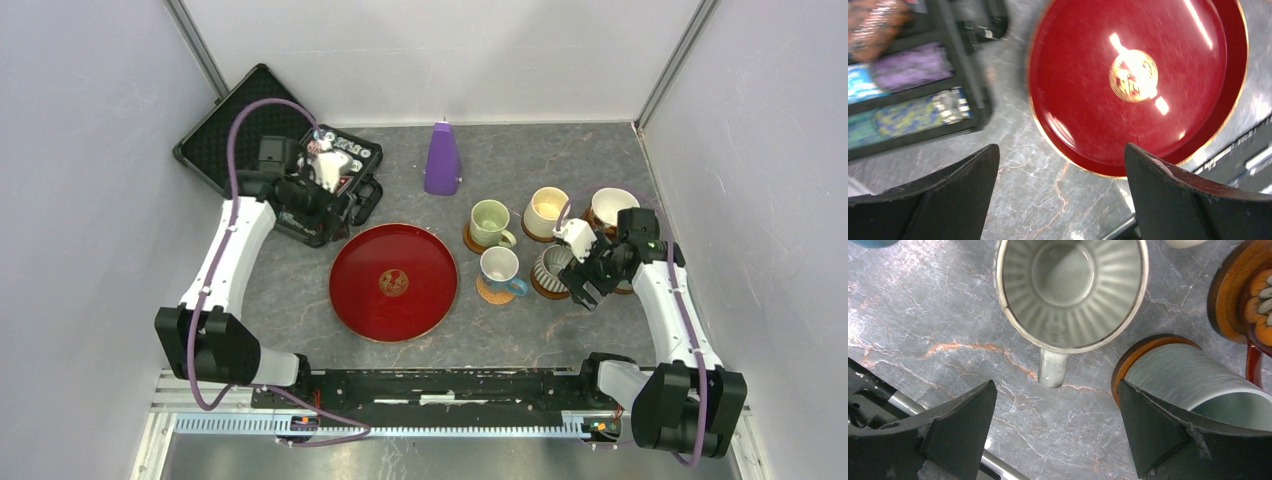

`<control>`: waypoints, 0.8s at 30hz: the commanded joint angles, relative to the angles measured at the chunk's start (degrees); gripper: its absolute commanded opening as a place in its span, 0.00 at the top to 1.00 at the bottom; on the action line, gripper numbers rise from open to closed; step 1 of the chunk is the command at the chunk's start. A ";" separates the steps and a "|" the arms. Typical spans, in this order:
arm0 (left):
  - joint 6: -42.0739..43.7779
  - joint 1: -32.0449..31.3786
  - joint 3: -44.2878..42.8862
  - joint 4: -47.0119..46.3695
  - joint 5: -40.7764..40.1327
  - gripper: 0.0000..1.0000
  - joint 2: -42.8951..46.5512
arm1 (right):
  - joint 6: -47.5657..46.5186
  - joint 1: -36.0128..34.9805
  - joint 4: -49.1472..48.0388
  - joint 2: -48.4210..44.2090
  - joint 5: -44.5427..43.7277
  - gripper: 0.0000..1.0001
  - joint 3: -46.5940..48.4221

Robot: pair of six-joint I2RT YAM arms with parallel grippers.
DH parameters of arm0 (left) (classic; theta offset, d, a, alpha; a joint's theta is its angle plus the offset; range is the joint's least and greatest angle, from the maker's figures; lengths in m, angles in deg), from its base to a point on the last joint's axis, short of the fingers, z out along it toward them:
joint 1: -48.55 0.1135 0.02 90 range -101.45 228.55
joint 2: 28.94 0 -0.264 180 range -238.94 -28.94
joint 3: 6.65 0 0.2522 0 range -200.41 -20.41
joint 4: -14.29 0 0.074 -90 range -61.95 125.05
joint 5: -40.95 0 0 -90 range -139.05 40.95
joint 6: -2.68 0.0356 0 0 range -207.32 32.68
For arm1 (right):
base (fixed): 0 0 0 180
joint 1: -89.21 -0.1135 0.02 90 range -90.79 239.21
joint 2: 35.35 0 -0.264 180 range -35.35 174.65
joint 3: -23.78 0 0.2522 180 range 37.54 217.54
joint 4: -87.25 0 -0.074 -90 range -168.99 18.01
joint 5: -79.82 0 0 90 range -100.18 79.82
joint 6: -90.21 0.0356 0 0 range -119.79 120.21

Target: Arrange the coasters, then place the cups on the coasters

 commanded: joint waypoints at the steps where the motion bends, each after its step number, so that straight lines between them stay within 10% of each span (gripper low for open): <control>1: 9.33 -7.06 4.93 2.79 -4.16 0.00 1.37 | 0.68 0.22 3.61 -0.61 0.32 0.02 5.35; 24: 2.18 -22.09 -12.36 -16.28 -8.46 0.47 -34.06 | 12.99 0.22 2.20 1.76 5.78 0.02 20.20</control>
